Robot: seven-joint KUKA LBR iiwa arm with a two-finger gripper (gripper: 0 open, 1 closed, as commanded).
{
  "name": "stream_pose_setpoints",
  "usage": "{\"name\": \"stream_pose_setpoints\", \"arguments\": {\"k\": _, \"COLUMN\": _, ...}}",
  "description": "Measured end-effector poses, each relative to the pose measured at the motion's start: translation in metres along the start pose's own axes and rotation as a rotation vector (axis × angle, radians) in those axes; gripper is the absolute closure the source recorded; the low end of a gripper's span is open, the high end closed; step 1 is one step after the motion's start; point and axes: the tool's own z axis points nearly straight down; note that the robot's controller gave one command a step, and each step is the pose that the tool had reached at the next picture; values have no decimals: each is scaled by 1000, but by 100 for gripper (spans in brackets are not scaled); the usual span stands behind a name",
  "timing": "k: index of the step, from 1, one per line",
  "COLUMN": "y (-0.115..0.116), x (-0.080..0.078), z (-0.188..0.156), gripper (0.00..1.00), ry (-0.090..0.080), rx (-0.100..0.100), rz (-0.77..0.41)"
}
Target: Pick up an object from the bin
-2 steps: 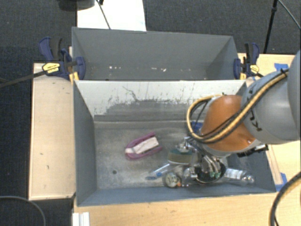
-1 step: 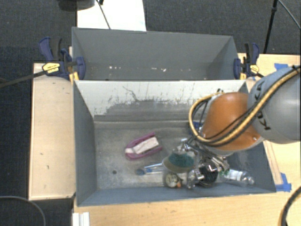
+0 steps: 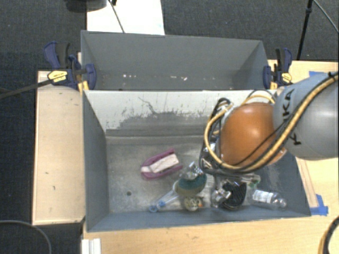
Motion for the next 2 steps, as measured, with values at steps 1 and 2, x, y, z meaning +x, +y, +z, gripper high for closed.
{"name": "stream_pose_setpoints", "arguments": {"k": 1, "y": -17, "x": -1, "z": 33, "gripper": 0, "ry": 18, "rx": -5, "rz": 516}}
{"name": "stream_pose_setpoints", "arguments": {"k": 2, "y": -27, "x": 24, "z": 31, "gripper": 0, "ry": 10, "rx": 0, "rz": 626}}
